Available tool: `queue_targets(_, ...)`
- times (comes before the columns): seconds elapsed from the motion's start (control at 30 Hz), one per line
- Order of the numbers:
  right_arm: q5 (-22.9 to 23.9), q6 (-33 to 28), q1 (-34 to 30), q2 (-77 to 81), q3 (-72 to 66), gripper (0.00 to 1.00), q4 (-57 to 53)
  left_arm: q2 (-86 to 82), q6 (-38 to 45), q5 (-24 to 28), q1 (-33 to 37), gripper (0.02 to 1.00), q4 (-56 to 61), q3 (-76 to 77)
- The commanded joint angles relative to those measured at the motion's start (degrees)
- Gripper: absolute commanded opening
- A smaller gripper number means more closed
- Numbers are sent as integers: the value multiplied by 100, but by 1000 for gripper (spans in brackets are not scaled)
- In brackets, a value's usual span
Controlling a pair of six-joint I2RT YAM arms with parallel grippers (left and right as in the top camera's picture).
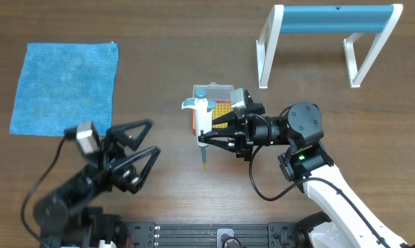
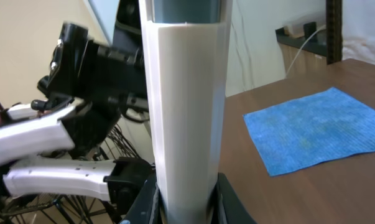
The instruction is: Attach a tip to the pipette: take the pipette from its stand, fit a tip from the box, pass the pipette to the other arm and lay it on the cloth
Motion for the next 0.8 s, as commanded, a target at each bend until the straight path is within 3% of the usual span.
queue_targets(0.03,-109,225,-35,13,66,75,48,1731,356,1563,-289,998,732,1019)
queue_targets(0.27,-111,859,-35,13,66,75,68,3663,833,1228,-1694,998,1506,1305)
queue_targets(0.5,-411,879,-33,13,66,75,66,4194,831,938,-1797,1000,2415,1305)
queue_targets(0.6,-455,920,-33,13,66,75,66,4194,828,935,-1797,798,2564,1305)
queue_targets(0.8,-452,918,-33,13,66,75,63,4194,826,935,-1799,638,2667,1305)
